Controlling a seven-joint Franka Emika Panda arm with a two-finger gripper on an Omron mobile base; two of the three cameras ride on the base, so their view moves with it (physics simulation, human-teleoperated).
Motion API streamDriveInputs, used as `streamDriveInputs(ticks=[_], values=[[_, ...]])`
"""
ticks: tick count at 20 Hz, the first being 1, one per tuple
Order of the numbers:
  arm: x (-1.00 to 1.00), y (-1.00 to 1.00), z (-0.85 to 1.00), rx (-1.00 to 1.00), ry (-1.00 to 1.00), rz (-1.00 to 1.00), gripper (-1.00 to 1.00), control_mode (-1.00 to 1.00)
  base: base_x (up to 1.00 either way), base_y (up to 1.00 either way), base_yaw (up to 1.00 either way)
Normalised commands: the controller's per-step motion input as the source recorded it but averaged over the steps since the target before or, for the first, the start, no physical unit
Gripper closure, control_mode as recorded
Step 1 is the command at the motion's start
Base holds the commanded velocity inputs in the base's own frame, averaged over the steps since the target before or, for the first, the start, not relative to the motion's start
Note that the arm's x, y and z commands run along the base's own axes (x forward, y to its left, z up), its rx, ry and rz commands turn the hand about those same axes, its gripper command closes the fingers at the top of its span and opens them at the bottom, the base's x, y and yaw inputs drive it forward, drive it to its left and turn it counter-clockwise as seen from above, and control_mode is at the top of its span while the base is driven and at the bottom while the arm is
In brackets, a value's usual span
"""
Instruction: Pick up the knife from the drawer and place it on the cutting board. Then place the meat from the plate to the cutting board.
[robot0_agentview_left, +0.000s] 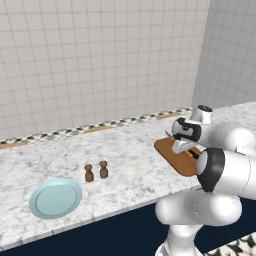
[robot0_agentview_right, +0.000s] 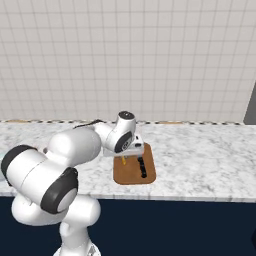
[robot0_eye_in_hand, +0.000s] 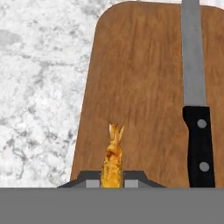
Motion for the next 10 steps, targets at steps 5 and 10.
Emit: streamDriveInputs(ticks=[5, 10], values=[[0.00, -0.02, -0.10, -0.01, 0.00, -0.02, -1.00, -1.00, 0.00, 0.00, 0.00], [-0.11, -0.39, 0.12, 0.04, -0.04, 0.00, -1.00, -1.00, 0.00, 0.00, 0.00]])
